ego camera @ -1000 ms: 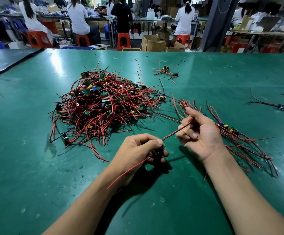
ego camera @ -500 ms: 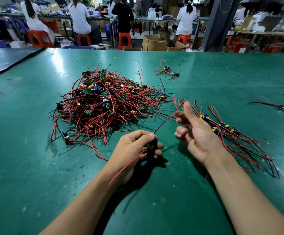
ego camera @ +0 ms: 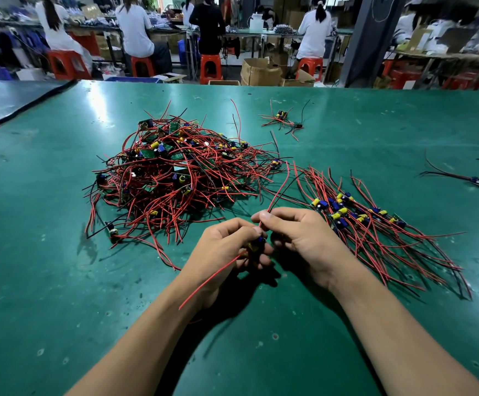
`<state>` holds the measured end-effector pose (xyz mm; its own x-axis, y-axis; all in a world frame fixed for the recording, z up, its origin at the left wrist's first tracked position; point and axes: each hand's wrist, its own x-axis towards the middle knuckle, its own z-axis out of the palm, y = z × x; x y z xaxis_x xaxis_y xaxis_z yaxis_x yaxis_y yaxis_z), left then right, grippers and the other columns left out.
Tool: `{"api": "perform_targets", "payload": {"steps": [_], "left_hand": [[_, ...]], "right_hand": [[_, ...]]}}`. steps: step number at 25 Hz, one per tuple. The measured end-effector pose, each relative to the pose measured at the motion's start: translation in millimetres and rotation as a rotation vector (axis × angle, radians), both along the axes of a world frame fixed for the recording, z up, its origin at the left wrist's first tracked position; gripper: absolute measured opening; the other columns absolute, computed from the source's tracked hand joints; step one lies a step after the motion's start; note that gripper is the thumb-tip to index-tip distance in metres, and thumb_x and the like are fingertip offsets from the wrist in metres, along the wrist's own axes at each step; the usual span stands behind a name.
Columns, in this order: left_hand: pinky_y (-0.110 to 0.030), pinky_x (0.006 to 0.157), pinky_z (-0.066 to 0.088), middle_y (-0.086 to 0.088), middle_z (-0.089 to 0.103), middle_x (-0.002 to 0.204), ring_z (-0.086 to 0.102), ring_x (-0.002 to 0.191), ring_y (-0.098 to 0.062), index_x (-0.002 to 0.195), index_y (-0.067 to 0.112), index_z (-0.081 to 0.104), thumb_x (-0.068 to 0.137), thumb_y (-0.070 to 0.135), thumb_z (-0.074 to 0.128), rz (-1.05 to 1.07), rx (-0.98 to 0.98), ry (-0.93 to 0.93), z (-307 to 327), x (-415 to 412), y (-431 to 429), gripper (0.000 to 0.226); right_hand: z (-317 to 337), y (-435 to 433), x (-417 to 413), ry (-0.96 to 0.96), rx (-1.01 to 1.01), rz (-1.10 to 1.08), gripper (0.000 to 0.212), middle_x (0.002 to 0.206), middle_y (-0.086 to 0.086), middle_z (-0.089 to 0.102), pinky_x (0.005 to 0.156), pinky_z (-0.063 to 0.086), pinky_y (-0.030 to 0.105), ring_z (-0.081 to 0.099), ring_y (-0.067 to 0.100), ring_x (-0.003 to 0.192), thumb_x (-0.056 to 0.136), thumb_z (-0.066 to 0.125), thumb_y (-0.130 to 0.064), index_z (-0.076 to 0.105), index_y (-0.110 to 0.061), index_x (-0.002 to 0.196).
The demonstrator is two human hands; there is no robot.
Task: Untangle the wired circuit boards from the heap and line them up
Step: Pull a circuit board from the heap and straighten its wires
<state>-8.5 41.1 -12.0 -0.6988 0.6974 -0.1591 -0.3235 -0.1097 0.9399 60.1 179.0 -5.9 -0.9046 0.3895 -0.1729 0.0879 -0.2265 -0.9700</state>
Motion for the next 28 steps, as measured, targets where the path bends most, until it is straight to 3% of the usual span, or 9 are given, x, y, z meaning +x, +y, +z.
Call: {"api": "perform_targets", "payload": {"steps": [4,7,11,14,17,20,24,28], "left_hand": [[-0.017,0.044,0.045,-0.018,0.070,0.068,0.063,0.049,-0.021,0.073,0.010,0.065,0.091,0.004,0.059,-0.041,-0.045,0.081,0.9,2.2,0.7,0.020],[-0.018,0.044,0.045,-0.020,0.069,0.068,0.062,0.049,-0.022,0.074,0.006,0.064,0.092,0.002,0.059,-0.071,-0.031,0.088,0.5,3.6,1.0,0.019],[-0.019,0.045,0.045,-0.020,0.068,0.068,0.062,0.049,-0.022,0.075,0.005,0.064,0.091,0.002,0.059,-0.104,-0.029,0.109,-0.1,5.4,0.9,0.017],[-0.020,0.046,0.046,-0.020,0.068,0.068,0.062,0.050,-0.023,0.075,0.005,0.064,0.091,0.002,0.059,-0.108,-0.033,0.115,-0.2,6.4,0.4,0.017],[-0.019,0.046,0.046,-0.020,0.068,0.068,0.062,0.049,-0.022,0.076,0.004,0.064,0.091,0.002,0.059,-0.104,-0.031,0.113,-0.2,5.9,0.4,0.016],[-0.019,0.046,0.046,-0.019,0.068,0.067,0.062,0.049,-0.022,0.077,0.003,0.065,0.091,0.002,0.059,-0.114,-0.028,0.119,0.1,6.9,0.2,0.015],[-0.019,0.046,0.046,-0.019,0.068,0.067,0.062,0.049,-0.022,0.076,0.003,0.066,0.091,0.002,0.059,-0.118,-0.025,0.118,-0.2,7.5,-0.3,0.016],[-0.019,0.046,0.046,-0.019,0.069,0.069,0.063,0.050,-0.022,0.079,0.002,0.065,0.091,0.003,0.059,-0.102,-0.024,0.104,-0.2,6.6,-0.7,0.014]], "right_hand": [[-3.5,11.4,-2.2,-0.011,0.104,-0.125,0.015,0.049,-0.004,0.037,0.041,0.024,0.015,0.033,0.007,0.039,0.093,0.069,-0.027,0.079,-0.018,0.087],[-5.5,20.5,-4.2,0.016,0.127,-0.236,0.016,0.057,0.000,0.044,0.045,0.022,0.017,0.035,0.008,0.041,0.092,0.069,-0.027,0.080,-0.019,0.084],[-5.4,29.5,-6.5,0.100,0.119,-0.377,0.018,0.072,-0.003,0.065,0.042,0.033,0.019,0.037,0.007,0.046,0.094,0.068,-0.015,0.075,-0.010,0.078],[-3.5,32.3,-6.2,0.129,0.086,-0.443,0.020,0.085,0.007,0.064,0.041,0.034,0.018,0.036,0.006,0.043,0.093,0.068,-0.012,0.070,-0.012,0.073],[0.5,31.6,-6.1,0.142,-0.046,-0.446,0.013,0.074,-0.005,0.068,0.039,0.031,0.017,0.034,0.005,0.039,0.094,0.067,-0.012,0.071,-0.008,0.083],[6.7,31.2,-3.9,0.143,-0.277,-0.400,0.021,0.060,-0.008,0.057,0.038,0.026,0.016,0.030,0.004,0.037,0.097,0.061,-0.017,0.070,-0.007,0.082],[14.1,32.4,-0.7,0.184,-0.588,-0.286,0.022,0.064,-0.007,0.057,0.036,0.028,0.016,0.029,0.004,0.035,0.099,0.053,-0.020,0.062,-0.011,0.081],[12.7,33.0,0.1,0.179,-0.561,-0.265,0.022,0.067,-0.007,0.059,0.038,0.029,0.016,0.030,0.004,0.038,0.098,0.055,-0.022,0.066,-0.010,0.084]]}}
